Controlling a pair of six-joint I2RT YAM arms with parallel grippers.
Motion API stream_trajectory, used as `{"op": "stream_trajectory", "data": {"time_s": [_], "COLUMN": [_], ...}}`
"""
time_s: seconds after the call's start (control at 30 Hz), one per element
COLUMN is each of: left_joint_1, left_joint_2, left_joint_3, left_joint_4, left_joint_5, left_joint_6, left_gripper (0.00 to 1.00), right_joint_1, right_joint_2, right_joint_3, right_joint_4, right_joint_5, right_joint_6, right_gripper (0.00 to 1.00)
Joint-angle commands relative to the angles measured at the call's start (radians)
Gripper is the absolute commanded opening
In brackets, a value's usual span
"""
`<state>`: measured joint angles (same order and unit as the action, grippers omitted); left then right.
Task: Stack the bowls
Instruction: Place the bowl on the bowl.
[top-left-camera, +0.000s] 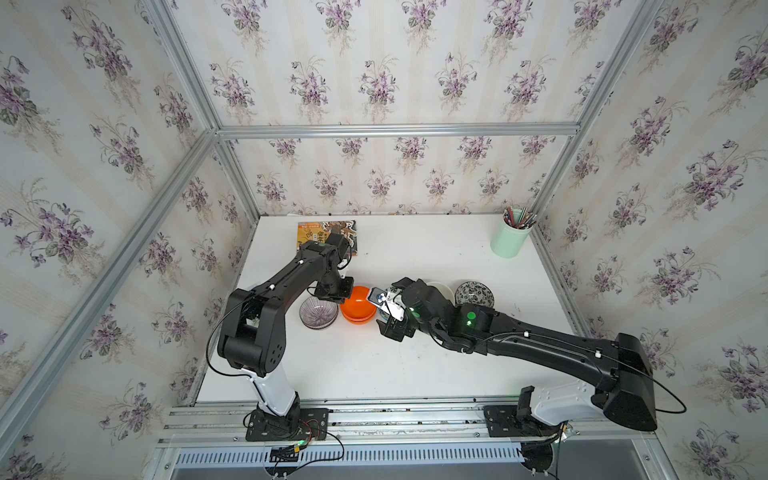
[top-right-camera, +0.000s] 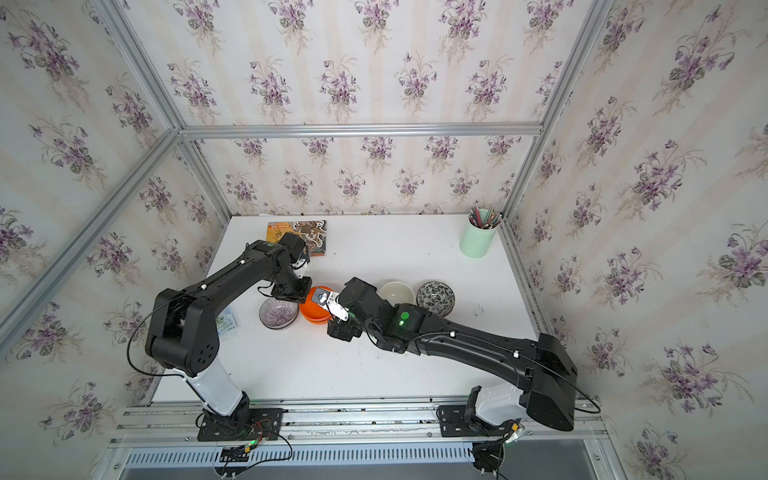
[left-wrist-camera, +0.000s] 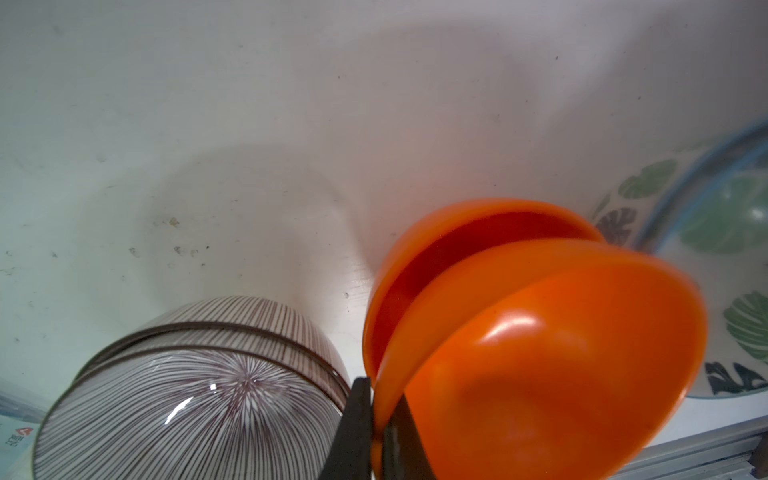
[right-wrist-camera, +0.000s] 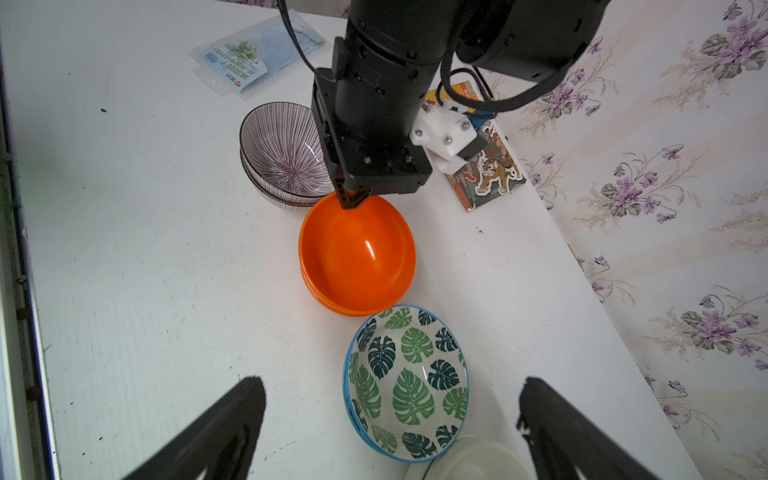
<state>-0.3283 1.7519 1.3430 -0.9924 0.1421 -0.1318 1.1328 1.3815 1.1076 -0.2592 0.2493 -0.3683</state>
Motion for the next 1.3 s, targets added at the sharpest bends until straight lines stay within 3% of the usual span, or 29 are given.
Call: {"op": "stream_trajectory", "data": {"time_s": [0.0,0.13,0.27,0.77,0.9,1.27], "left_joint_1": [-0.001,-0.001,-0.003,-0.005,-0.005,-0.005], "left_joint_2": [0.009,0.017,0.025,0.013,0.004,0.024], "left_joint_3": [-0.001,-0.001,0.005,0.048,0.049,0.029], "left_joint_4": [0.000,0.005,0.003,-0.040,-0.049,-0.034], "left_joint_5": [0.004,0.002,-0.004,-0.030,-0.049,-0.039], "left_joint_6": [0.002,-0.002,-0.003,0.002,0.004,0.005], "left_gripper": [0.00,0.02,0.11,0.20,0.20,0.08], "right_joint_1": [0.000,0.001,0.002,0.001,0.001,0.002], "right_joint_2": [0.001,0.005,0.004,0.008,0.011,0.012], "right_joint_3": [0.000,0.003,-0.001,-0.005,-0.006,-0.012], "right_joint_4": [0.031,0.031,0.033,0.038,0.041,0.042], "right_joint_5": [-0.007,-0.013,-0.013,-0.019,-0.022,-0.024], "right_joint_6": [0.011,0.012,0.014,0.014,0.014,0.017], "right_gripper": [1.00,1.00,1.00,1.00,1.00,1.00]}}
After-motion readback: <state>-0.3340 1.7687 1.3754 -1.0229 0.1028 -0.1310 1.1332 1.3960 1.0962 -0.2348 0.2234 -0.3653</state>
